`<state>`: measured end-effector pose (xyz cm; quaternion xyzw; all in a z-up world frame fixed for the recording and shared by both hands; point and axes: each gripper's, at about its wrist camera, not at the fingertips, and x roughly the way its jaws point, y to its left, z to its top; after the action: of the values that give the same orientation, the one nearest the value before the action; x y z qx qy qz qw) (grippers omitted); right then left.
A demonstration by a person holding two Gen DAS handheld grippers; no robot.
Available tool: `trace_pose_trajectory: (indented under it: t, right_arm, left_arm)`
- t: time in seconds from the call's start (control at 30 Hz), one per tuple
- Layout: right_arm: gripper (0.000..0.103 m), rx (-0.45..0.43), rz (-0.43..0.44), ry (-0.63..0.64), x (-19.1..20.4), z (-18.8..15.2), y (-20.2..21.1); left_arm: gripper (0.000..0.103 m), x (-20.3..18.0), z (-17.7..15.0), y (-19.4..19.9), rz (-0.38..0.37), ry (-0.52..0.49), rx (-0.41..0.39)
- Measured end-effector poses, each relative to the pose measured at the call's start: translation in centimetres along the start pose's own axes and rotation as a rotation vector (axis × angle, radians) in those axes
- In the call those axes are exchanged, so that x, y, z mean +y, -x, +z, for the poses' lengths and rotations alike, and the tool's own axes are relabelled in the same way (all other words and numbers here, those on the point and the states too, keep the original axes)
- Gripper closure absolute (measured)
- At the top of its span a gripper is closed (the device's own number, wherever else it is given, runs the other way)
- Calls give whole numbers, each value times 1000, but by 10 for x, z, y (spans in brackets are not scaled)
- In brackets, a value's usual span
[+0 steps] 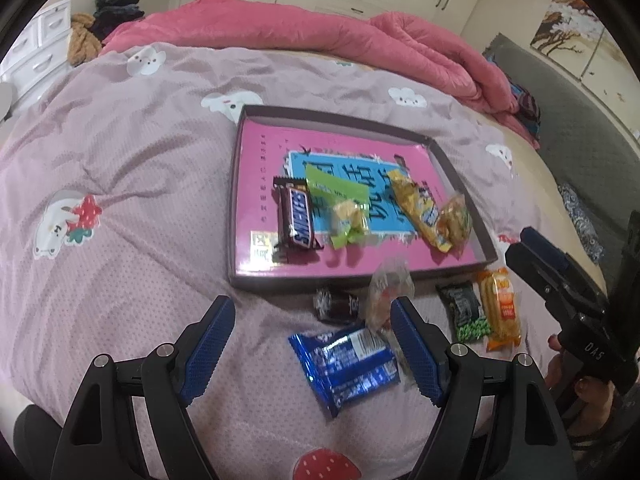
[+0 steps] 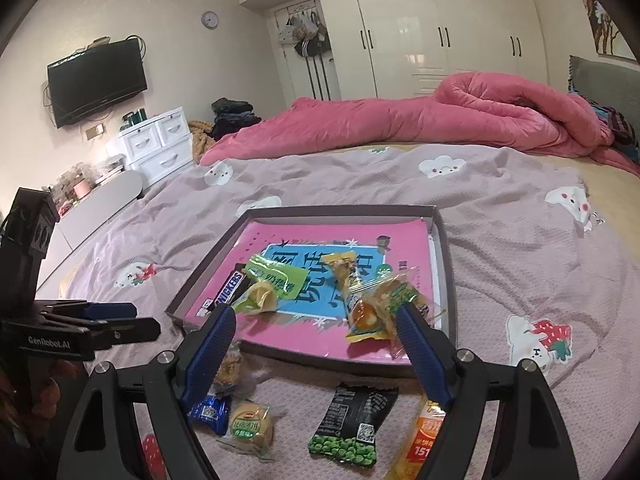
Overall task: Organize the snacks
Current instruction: 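Withdraw both open grippers from the tray toward the remaining snacks, then grasp the blue biscuit pack with the left gripper while the right grasps a clear pastry bag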
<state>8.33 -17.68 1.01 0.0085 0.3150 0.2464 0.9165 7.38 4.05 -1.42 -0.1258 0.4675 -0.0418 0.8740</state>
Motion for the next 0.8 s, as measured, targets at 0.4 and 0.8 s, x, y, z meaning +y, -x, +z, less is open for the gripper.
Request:
trace_pose_trajectory:
  t: [0.4, 0.8]
  right_arm:
    - [21, 78, 88, 44, 19, -10, -10]
    - [21, 217, 207, 36, 32, -21, -40]
  left_arm:
    - [22, -11, -29, -19, -16, -44, 101]
    - [22, -20, -43, -42, -28, -24, 165]
